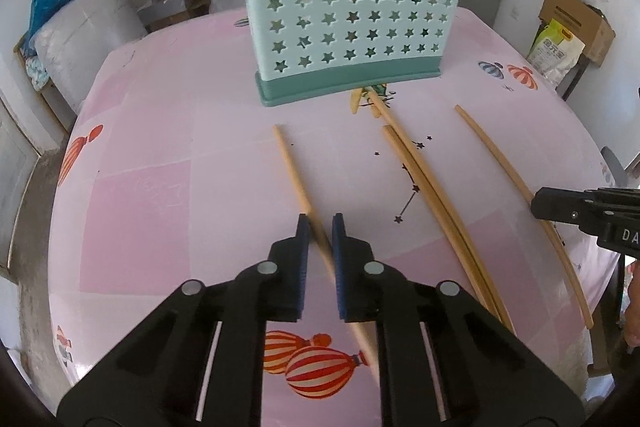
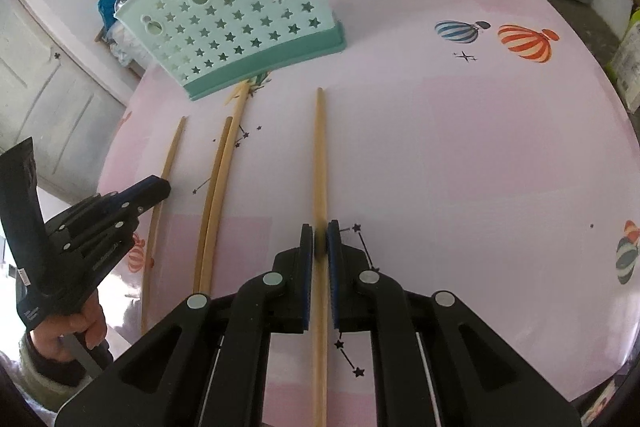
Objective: Organize utensils
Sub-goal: 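Grasp another chopstick with the left tool while the right tool grasps one too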
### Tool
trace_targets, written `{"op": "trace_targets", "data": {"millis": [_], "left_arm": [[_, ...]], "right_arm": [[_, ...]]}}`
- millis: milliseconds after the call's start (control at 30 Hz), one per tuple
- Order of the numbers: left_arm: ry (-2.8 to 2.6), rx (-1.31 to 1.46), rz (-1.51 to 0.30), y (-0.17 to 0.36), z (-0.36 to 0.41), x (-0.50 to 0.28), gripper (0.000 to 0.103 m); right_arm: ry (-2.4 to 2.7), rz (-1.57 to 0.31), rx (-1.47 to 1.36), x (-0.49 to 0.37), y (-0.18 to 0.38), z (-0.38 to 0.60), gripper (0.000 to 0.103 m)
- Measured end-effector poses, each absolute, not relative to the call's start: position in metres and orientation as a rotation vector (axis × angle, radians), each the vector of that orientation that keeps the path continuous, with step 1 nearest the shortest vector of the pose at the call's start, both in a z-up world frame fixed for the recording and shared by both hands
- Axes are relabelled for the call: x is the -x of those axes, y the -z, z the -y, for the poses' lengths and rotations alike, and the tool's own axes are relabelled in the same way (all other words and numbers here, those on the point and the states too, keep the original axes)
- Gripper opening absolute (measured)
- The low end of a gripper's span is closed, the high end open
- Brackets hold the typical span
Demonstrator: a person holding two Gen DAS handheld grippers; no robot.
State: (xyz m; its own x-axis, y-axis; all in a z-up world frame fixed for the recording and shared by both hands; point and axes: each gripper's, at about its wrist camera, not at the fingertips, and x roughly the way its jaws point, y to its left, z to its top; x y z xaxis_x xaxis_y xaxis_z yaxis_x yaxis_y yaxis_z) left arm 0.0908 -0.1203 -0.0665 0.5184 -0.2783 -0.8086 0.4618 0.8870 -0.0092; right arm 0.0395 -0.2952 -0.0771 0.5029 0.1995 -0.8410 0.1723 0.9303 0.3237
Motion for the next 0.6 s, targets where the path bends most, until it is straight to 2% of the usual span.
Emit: {"op": "trace_targets", "data": {"millis": [33, 133, 400, 433, 500, 600], "left_arm": [[0.448, -0.217, -0.927, 0.066, 0.119, -0.091, 0.008], [0.450, -0.215, -0.935, 0.066, 0.118, -0.091, 0.007], [0.477, -0.167, -1.001, 0.063, 0.111, -0.098, 0.007], [0.485, -0.171, -1.005, 0.062, 0.111, -0.098, 0.008], [0.509, -0.187, -1.013, 0.062, 0.112, -0.102, 0.017], [0.510, -0.221, -1.016, 0.061, 0.117, -0.110, 0.019]], "right_arm": [[-0.014, -1.052, -0.394, -0.042, 0.077, 0.296, 0.016], [-0.015, -1.051, -0.384, -0.050, 0.076, 0.294, 0.022], [-0.017, -1.057, -0.290, -0.076, 0.074, 0.282, 0.023], [-0.016, -1.052, -0.289, -0.077, 0.075, 0.281, 0.023], [-0.006, -1.049, -0.287, -0.077, 0.075, 0.280, 0.023], [0.011, -1.048, -0.280, -0.081, 0.076, 0.279, 0.018]]}}
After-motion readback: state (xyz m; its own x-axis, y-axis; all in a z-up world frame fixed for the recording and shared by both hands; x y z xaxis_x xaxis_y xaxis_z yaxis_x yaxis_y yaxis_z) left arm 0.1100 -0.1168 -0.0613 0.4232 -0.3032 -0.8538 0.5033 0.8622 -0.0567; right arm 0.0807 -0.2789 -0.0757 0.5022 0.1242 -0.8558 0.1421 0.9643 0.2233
